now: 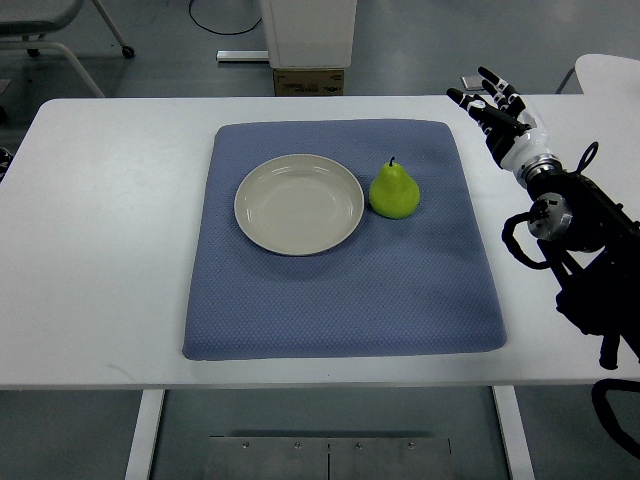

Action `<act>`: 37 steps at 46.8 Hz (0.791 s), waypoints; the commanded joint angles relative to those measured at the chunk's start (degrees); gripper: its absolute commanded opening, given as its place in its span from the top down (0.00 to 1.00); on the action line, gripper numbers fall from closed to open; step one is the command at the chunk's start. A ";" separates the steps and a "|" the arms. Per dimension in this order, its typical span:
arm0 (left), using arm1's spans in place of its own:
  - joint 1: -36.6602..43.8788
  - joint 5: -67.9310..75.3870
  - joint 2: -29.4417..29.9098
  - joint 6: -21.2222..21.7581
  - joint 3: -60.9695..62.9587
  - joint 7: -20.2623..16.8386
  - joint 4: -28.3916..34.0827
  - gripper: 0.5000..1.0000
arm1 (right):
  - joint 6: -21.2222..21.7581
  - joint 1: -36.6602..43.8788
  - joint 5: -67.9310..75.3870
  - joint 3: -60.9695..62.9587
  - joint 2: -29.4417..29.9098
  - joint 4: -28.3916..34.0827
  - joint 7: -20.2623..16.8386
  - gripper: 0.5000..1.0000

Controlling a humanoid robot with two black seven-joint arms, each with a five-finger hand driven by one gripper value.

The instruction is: Place pear on plate with right hand

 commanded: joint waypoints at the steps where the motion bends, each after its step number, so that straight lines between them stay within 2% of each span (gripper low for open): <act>1: 0.00 -0.01 0.00 0.00 0.00 0.17 0.00 0.00 | 0.00 -0.01 0.00 -0.02 0.09 -0.05 0.00 0.00; 37: -0.09 -0.01 0.00 -0.09 -0.09 0.26 0.00 0.00 | 0.18 0.69 0.96 0.07 0.00 0.30 0.00 0.00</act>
